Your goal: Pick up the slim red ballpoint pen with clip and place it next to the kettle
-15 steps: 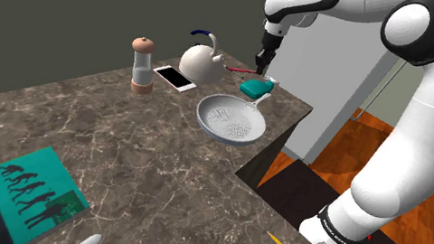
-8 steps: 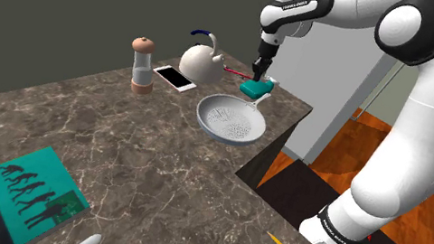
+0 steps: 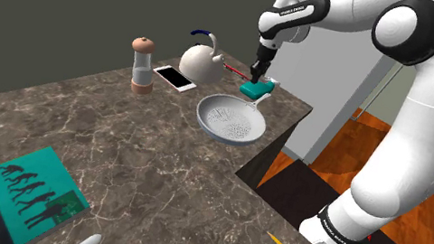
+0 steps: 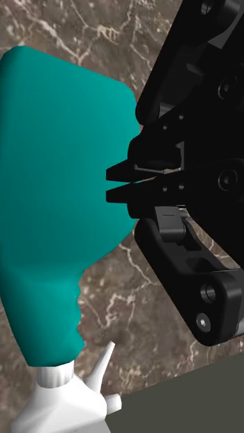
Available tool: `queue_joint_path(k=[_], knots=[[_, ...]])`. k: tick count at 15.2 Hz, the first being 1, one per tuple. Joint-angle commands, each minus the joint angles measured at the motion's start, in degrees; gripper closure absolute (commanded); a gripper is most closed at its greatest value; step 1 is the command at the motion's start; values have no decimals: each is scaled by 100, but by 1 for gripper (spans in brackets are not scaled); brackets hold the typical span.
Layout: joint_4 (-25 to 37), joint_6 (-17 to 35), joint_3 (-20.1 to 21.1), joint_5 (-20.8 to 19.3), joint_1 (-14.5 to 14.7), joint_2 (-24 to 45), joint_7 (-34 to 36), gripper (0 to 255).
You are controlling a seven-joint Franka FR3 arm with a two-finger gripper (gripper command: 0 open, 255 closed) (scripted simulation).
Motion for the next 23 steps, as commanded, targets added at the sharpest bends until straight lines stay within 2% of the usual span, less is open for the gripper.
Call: queue_joint_path(k=[1,5,6,11,15,23], knots=[[-97,8,11,10,3,97,-10,255],[-97,9,10,10,4,98,-11,255],[-66,-25,8,9,1,94,-12,0],[-97,9,9,10,5,98,-11,0],[307,-644,-10,-35,7,-153,19,0],[307,-644,-10,-35,7,-153,19,0]])
